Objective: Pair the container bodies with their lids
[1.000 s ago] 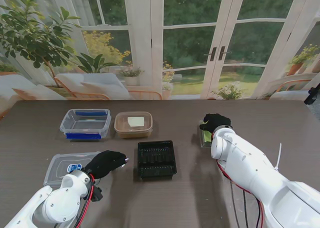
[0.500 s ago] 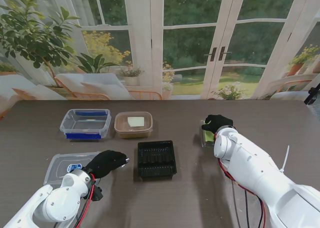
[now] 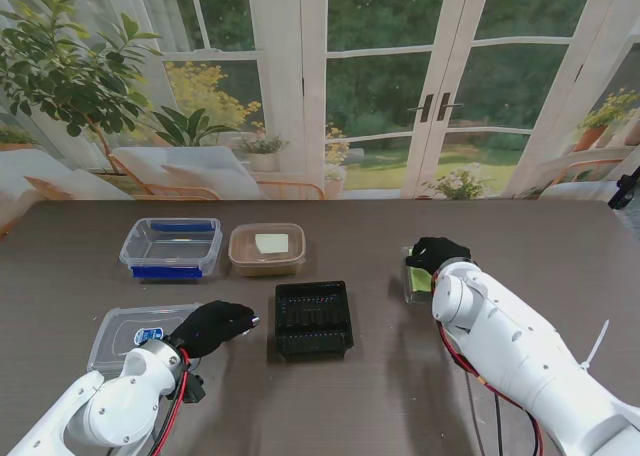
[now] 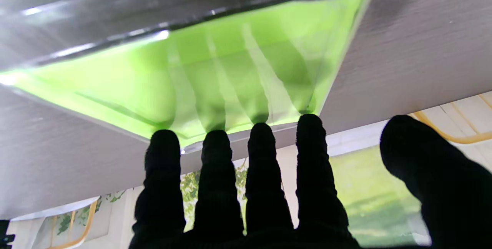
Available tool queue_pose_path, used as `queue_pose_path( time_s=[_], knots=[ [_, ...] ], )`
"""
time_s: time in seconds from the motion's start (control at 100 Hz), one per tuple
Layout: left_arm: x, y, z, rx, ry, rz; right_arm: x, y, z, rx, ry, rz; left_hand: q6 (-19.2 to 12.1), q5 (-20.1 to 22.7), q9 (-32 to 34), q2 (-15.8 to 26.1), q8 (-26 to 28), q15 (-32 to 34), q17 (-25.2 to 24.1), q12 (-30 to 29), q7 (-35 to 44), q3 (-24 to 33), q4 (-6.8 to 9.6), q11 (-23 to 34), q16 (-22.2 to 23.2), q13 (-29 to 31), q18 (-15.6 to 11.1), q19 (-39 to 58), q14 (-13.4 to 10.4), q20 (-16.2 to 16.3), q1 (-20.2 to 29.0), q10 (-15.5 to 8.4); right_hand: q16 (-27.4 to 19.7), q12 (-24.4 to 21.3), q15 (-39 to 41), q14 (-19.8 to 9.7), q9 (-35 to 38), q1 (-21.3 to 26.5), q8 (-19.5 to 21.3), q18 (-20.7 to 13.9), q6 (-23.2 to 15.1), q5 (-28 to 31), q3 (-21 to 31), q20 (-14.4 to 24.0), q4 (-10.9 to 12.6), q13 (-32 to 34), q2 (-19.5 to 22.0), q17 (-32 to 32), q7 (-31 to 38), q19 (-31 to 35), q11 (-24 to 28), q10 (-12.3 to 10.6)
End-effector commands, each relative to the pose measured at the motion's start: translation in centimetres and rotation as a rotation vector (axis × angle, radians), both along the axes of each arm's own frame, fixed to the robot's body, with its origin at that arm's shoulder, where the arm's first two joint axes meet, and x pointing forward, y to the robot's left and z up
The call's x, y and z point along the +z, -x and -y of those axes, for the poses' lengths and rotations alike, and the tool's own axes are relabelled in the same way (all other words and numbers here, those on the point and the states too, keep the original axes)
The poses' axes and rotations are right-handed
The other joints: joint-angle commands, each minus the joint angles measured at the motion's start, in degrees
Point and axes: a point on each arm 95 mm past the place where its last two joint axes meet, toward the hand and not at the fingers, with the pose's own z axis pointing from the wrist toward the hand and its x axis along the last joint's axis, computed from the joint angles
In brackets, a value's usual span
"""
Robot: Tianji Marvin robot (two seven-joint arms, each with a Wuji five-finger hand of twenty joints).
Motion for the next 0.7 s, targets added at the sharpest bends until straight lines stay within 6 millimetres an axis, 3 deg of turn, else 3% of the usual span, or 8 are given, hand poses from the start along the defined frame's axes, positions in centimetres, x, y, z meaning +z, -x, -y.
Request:
queue_pose_path(
  time_s=[0.0, 0.69],
  knots=[
    [-0.4, 0.3, 0.0, -0.008, 0.004, -0.016, -3.9, 2.5, 0.1, -0.001, -0.002, -0.121, 0.22, 0.65, 1.27, 3.05, 0.41, 0.80, 0.30, -0.11, -0.22, -0.82, 0.84, 0.15, 0.34, 0.22, -0.79, -1.69, -0.23, 0.76, 0.21, 0.33, 4.88, 0.69, 10.11, 3.77, 0.59, -1.62, -0.37, 1.97, -0.45, -0.90, -4.84, -0.10, 1.66, 5.48, 1.23, -2.66, 0.62, -1.08, 1.23, 0.81],
    [-0.7, 1.3, -0.6, -0.015, 0.018, 0.001, -3.4, 6.9, -1.4, 0.045, -0.084, -0.191, 0.27, 0.56, 1.19, 3.10, 0.41, 0.71, 0.20, -0.15, -0.25, -0.82, 0.85, 0.13, 0.31, 0.18, -0.85, -1.72, -0.20, 0.74, 0.16, 0.34, 4.94, 0.75, 10.19, 3.88, -0.14, -1.18, -0.39, 1.57, 0.23, -1.07, -5.34, 0.33, 1.78, 4.72, 1.83, -3.02, 0.68, -1.22, 1.41, 1.22]
  ],
)
